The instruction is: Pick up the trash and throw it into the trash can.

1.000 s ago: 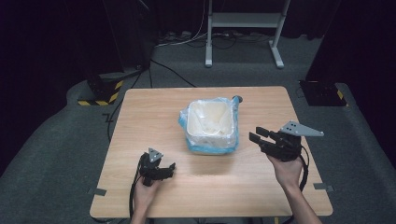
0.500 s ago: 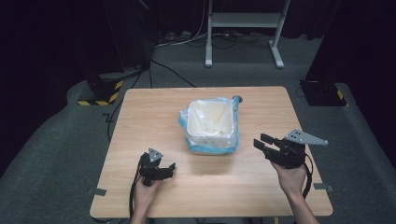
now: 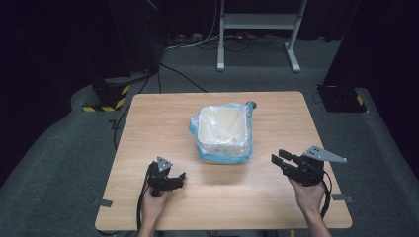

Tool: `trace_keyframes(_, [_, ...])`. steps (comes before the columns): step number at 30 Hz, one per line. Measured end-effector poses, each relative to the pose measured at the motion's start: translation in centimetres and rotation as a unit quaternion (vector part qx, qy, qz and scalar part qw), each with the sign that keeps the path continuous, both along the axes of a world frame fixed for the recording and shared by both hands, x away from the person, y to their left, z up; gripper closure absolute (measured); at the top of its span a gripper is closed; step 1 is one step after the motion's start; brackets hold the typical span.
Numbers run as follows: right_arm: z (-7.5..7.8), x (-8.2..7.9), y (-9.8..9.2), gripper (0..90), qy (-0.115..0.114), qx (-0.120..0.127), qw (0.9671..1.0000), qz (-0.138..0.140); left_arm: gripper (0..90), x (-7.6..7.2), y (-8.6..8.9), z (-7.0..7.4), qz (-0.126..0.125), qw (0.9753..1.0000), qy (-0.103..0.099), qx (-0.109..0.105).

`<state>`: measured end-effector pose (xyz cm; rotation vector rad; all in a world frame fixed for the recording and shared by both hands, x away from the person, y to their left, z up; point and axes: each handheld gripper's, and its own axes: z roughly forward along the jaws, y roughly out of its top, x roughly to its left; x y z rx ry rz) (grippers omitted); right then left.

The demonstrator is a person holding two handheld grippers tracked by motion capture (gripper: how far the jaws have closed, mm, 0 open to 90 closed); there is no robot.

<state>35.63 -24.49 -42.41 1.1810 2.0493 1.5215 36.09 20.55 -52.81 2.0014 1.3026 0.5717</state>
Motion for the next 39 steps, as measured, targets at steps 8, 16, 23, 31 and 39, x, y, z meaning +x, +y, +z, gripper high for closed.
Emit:
trace_keyframes(8, [-1.8,-0.1,-0.1,57.2,0.015,-0.005,0.9998,-0.009,18.0,0.0,0.0,0.0,0.0,1.0,0.0,0.0])
trace_keyframes(16, [-3.7,0.1,0.1,57.2,0.023,-0.016,0.9995,-0.017,18.0,0.0,0.0,0.0,0.0,1.0,0.0,0.0])
trace_keyframes(23, [-5.6,0.4,0.3,57.2,0.035,-0.034,0.9984,-0.027,18.0,0.0,0.0,0.0,0.0,1.0,0.0,0.0])
trace_keyframes(31, [-7.4,0.8,0.4,55.3,0.046,-0.051,0.9967,-0.043,18.0,0.0,0.0,0.0,0.0,1.0,0.0,0.0])
trace_keyframes(39, [-8.5,1.5,0.8,54.5,0.054,-0.08,0.994,-0.051,18.0,0.0,0.0,0.0,0.0,1.0,0.0,0.0])
